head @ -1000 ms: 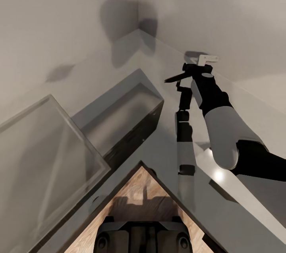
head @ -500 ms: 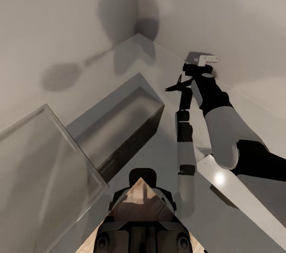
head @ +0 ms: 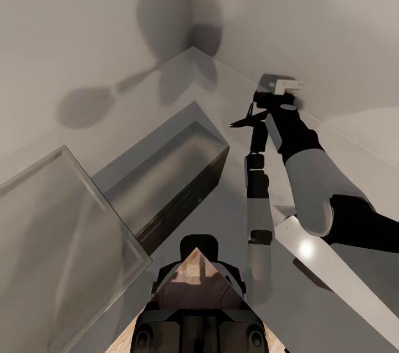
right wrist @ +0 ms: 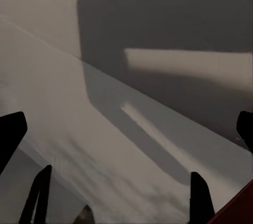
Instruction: In the kitchen, take the Vidalia onion out of the sink, dice it on the chopping board with the paring knife, put the diced onion into the bowl on the countertop, then place both the paring knife and the chopping board into the sink.
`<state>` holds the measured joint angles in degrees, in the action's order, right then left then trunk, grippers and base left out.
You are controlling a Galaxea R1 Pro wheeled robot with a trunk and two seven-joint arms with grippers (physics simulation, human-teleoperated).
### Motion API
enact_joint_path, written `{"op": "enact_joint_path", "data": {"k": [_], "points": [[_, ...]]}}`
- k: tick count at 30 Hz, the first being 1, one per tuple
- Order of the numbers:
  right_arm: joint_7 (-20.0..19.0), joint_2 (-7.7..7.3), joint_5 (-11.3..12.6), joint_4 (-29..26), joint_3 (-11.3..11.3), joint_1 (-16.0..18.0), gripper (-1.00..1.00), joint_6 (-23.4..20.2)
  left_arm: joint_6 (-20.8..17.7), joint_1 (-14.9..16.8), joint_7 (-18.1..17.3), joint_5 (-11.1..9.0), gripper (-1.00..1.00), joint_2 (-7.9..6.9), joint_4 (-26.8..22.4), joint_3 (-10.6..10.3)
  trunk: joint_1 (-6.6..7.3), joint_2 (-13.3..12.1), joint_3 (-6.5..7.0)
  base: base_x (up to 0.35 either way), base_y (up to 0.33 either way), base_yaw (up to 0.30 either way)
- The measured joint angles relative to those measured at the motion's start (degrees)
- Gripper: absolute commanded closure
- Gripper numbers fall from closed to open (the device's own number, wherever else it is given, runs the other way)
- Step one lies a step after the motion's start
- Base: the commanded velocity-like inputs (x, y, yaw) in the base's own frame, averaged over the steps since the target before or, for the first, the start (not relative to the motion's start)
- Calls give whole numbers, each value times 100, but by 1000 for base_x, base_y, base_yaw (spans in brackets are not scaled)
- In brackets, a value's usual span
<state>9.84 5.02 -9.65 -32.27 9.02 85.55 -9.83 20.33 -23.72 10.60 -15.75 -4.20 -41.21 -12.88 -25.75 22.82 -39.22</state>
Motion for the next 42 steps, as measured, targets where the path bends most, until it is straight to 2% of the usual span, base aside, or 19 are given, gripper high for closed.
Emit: {"op": "enact_joint_path", "data": {"k": [10, 23, 42], "points": [[-232, -45, -3, 194, 14, 2, -100, 23, 0, 0, -3, -4, -100, 7, 0, 5, 0, 0, 0, 0, 0, 0], [-234, -61, -12, 203, 28, 3, -100, 22, 0, 0, -2, 2, -100, 9, 3, 0, 0, 0, -5, 0, 0, 0], [-207, -61, -21, 39, 21, 2, -100, 17, 0, 0, -1, 4, -100, 9, 0, 2, 2, 3, -115, 0, 0, 0]]}}
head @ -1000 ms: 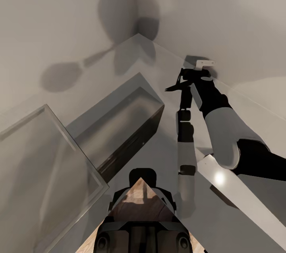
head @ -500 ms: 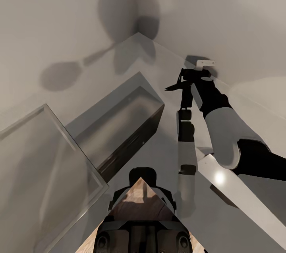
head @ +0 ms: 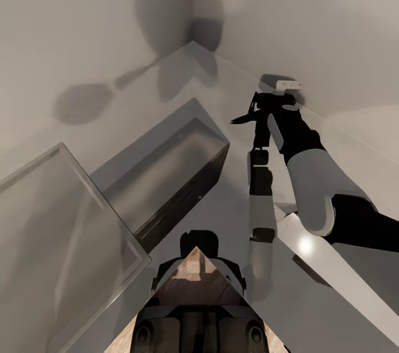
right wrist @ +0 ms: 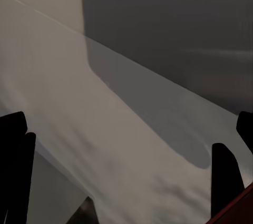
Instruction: In the kitchen, take the Vidalia onion out of the sink, dice it on the chopping board with the paring knife, put the diced onion into the bowl on the countertop, then place both the paring knife and the chopping board into the sink.
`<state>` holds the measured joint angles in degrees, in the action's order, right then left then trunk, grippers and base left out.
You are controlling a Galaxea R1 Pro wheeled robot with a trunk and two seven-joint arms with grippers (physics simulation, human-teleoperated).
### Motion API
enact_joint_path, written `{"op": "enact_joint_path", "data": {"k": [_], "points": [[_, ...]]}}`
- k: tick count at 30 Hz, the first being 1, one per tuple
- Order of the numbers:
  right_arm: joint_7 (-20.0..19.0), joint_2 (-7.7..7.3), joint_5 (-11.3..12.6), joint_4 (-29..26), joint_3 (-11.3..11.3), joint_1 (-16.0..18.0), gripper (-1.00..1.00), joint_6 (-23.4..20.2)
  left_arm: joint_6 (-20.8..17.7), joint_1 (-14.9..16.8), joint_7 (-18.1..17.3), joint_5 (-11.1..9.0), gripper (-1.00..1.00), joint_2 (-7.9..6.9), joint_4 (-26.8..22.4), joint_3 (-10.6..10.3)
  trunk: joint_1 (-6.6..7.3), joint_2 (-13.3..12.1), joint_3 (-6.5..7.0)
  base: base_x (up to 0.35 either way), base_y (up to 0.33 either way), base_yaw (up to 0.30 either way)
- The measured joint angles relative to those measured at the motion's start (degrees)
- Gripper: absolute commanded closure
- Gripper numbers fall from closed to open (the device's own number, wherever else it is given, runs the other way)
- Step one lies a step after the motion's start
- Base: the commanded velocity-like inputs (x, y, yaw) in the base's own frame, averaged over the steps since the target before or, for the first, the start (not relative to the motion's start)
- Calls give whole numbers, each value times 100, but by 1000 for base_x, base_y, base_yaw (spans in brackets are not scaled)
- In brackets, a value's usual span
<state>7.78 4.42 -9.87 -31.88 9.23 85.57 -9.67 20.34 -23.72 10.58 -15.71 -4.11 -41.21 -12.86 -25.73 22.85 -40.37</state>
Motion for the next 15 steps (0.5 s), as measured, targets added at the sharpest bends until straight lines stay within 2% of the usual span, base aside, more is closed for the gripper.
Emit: {"op": "enact_joint_path", "data": {"k": [12, 15], "points": [[11, 1, 6, -8, 12, 3, -100, -20, 0, 0, 1, 0, -100, -3, 1, -3, 0, 0, -1, 0, 0, 0], [18, 0, 7, -37, 128, 3, -100, -22, 0, 0, -1, 0, -100, -2, 4, -3, 0, 0, -1, 0, 0, 0]]}}
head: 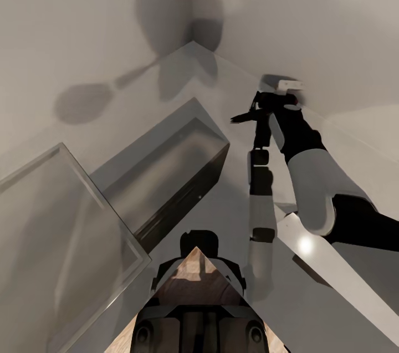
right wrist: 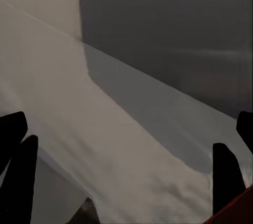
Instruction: In the kitchen, take the Vidalia onion out of the sink, dice it on the chopping board with the paring knife, put the diced onion into the bowl on the countertop, then place both the paring knife and the chopping board into the sink.
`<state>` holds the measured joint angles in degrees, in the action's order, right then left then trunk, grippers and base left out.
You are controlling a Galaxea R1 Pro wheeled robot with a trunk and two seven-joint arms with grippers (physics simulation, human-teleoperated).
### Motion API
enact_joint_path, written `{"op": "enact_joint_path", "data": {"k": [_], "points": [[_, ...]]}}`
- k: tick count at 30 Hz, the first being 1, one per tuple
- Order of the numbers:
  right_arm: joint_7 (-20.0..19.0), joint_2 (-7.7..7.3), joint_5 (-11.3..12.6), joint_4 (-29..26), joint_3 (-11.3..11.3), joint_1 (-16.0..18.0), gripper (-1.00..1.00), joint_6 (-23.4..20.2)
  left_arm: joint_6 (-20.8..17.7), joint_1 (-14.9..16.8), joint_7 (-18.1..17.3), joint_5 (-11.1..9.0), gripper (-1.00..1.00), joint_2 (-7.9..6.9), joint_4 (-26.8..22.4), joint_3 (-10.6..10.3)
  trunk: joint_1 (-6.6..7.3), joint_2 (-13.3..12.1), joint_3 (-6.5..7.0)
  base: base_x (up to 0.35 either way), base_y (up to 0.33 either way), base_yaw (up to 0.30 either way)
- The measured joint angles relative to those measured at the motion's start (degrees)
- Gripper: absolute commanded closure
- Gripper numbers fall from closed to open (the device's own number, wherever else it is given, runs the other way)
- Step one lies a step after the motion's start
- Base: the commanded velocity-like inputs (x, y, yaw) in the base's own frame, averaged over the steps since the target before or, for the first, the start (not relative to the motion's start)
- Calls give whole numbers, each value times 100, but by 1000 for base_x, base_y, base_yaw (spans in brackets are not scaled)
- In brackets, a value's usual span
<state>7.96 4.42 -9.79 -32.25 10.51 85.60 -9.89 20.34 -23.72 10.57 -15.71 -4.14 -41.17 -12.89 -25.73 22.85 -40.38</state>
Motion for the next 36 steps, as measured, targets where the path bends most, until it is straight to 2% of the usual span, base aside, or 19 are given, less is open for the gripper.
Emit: {"op": "enact_joint_path", "data": {"k": [6, 9, 16, 17, 23, 27, 36], "points": [[-8, -6, 42, -146, 541, -1, -100, -17, 0, 1, -2, 0, -100, 2, -3, 0, 0, 0, 1, 0, 0, -22], [-5, -6, 41, -153, 641, -1, -100, -13, 0, 2, 1, 0, -100, 2, -2, -2, 0, 1, 8, 0, 0, -118], [4, -8, 22, -57, 668, -1, -100, -13, -1, 1, 1, 0, -100, -1, 1, -2, 0, 0, 49, 0, 0, -191], [-62, -2, 77, -39, 652, 0, -100, -12, -1, 1, 1, 0, -100, 0, 1, -4, 1, 1, 56, 0, 0, -207], [-295, 52, 73, 59, 652, 13, -100, -32, 0, 1, 1, 1, -100, 2, -1, -3, -1, 0, 94, -46, 0, -138], [2, -2, 32, 110, 662, 34, -100, -18, 0, 0, 2, 0, -100, 1, 0, -2, -1, 0, 99, -161, 0, -16], [20, -9, -2, 51, 676, -1, -100, -9, 0, 0, 0, 0, -100, 2, -3, -2, -2, 0, 100, -181, 0, -1]]}}
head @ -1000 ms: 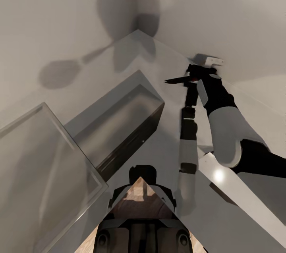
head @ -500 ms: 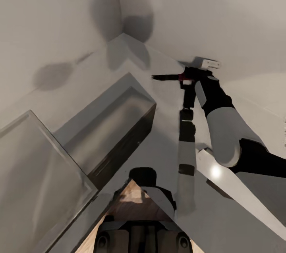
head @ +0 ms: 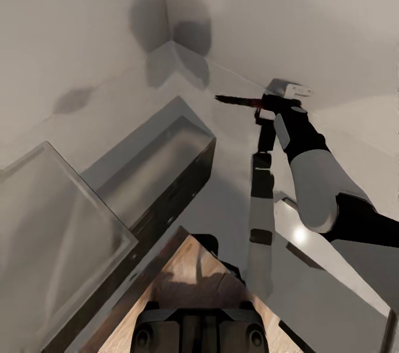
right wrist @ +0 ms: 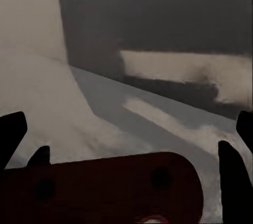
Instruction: In the kitchen, take the Vidalia onion out of the sink, dice it on the chopping board with the paring knife, put the diced onion into the bowl on the countertop, then place both the paring knife and the chopping board into the sink.
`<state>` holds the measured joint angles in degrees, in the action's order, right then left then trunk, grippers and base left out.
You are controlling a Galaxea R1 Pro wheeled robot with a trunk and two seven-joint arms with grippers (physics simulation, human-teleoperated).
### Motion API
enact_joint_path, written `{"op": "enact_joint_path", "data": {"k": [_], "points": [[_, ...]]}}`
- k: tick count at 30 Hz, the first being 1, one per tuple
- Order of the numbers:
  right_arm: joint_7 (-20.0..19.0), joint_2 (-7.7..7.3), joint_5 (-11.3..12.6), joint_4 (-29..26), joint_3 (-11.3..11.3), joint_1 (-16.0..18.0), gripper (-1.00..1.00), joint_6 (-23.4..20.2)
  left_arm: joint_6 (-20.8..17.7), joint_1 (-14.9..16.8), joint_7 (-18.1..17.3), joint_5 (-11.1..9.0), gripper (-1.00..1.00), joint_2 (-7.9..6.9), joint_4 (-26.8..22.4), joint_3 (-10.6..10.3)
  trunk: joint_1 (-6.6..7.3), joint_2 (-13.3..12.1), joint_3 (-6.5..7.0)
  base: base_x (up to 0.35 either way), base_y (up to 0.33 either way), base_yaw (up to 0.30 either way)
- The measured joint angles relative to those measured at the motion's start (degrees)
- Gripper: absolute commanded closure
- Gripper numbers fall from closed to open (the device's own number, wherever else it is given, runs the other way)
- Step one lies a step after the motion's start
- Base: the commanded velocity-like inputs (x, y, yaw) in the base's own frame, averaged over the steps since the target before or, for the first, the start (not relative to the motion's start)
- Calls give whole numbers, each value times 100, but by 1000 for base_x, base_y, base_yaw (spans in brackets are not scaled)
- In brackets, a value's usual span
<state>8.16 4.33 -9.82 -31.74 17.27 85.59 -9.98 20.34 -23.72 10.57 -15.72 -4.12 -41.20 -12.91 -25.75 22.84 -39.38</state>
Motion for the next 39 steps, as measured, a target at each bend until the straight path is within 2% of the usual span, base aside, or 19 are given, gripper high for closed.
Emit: {"op": "enact_joint_path", "data": {"k": [9, 25, 29, 30, 32, 35, 39], "points": [[6, -1, -17, -9, 3, 0, -100, 1, 0, 0, 2, 0, -100, -1, 2, 1, 0, 0, -1, -220, 0, 0], [33, 4, -10, -12, 2, 0, -100, -9, 0, 0, 1, 0, -100, 0, 5, 0, 2, 1, 0, -13, 0, 0], [412, 19, 7, -53, -7, 1, -100, -4, 0, 0, 0, 0, -100, 0, 5, 0, 3, 1, 0, 0, 0, 0], [680, 34, -7, -68, -5, 0, -100, 8, 0, 0, -1, 0, -100, 0, 3, 0, 3, 1, -1, 0, 0, 0], [932, 47, -6, -75, -5, 1, -100, 14, 0, 0, 0, 0, -100, 0, 1, 0, 3, 1, 0, 0, 0, 0], [1159, 62, -12, -81, -6, -1, -100, 24, 0, 0, 1, 0, -100, 0, 5, 0, 3, 1, -1, 0, 0, 0], [1246, 68, -26, -84, -6, -3, -100, 29, 0, 0, 2, 0, -100, 0, 5, 0, 3, 1, -1, 0, 0, 0]]}}
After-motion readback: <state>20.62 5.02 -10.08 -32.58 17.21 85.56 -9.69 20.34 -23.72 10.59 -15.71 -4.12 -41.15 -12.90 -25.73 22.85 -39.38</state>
